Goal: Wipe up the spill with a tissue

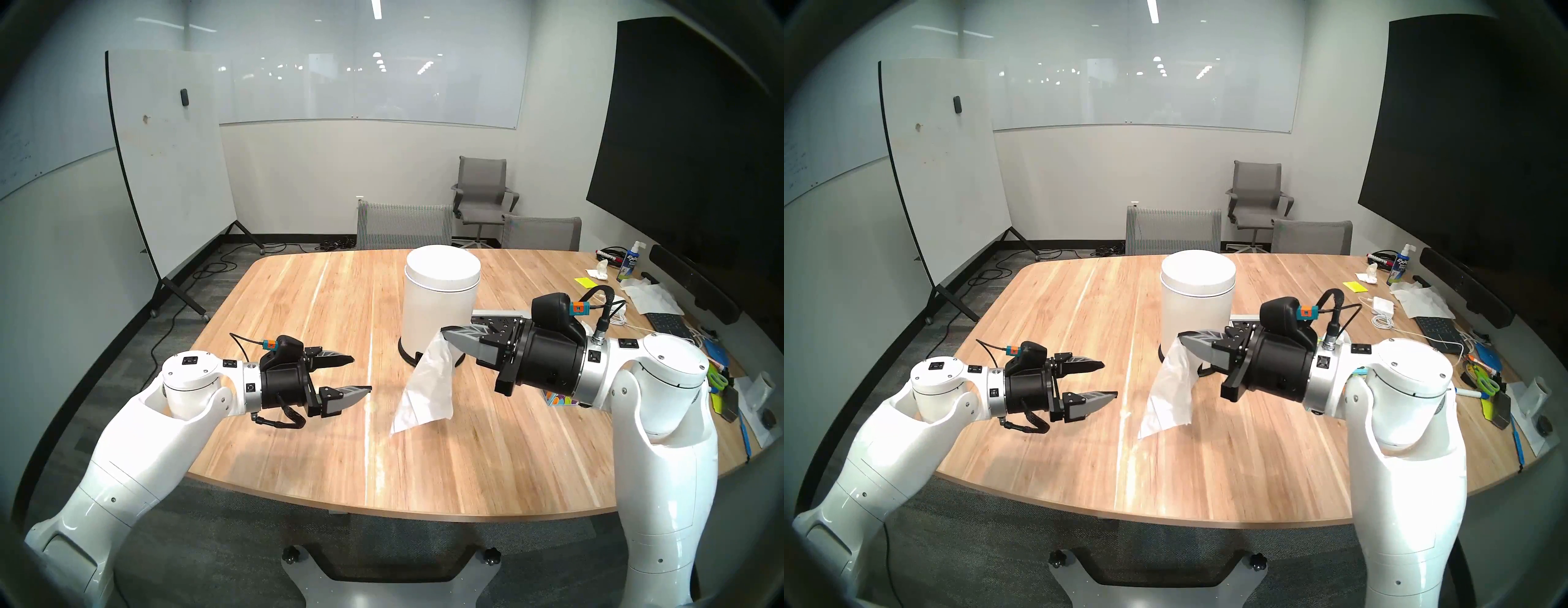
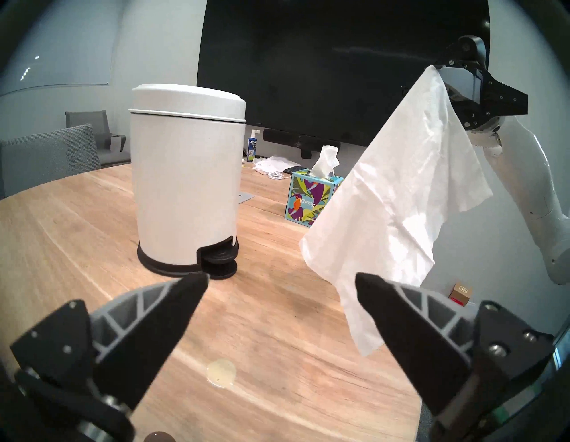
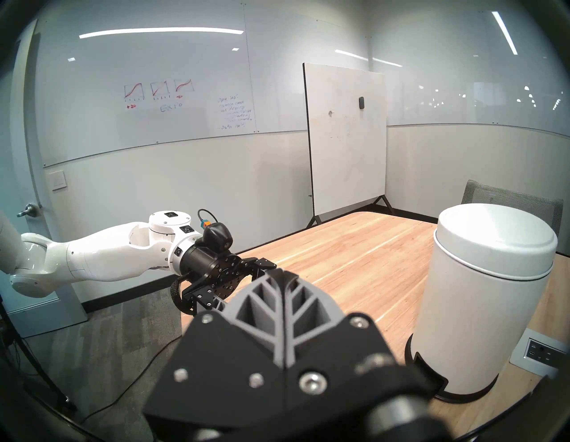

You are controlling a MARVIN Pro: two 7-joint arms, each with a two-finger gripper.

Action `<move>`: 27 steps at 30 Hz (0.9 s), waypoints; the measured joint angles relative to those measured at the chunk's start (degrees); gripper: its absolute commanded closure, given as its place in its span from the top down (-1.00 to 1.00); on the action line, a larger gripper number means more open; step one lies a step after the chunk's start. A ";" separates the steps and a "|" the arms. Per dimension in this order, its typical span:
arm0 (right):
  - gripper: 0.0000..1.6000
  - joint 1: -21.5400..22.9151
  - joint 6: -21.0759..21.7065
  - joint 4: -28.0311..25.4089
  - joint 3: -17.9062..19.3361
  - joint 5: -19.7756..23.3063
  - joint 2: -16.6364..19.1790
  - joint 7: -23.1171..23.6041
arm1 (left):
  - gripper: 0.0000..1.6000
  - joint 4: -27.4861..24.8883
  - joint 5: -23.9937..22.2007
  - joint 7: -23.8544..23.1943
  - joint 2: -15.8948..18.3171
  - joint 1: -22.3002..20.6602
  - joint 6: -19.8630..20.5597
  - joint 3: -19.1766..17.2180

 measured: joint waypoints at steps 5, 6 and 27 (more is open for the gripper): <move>-1.00 -0.05 0.15 -0.57 0.47 0.12 -0.12 -0.07 | 1.00 -0.87 1.36 1.50 -0.88 -0.02 -0.35 1.68; -1.00 -0.06 0.21 -0.67 0.55 0.14 -0.15 -0.11 | 1.00 -1.01 1.64 1.78 -1.05 -0.05 -0.41 2.00; -1.00 -0.15 1.58 -0.91 1.03 0.65 -0.33 -1.38 | 1.00 -1.53 2.48 3.76 -2.12 -0.69 -0.50 3.23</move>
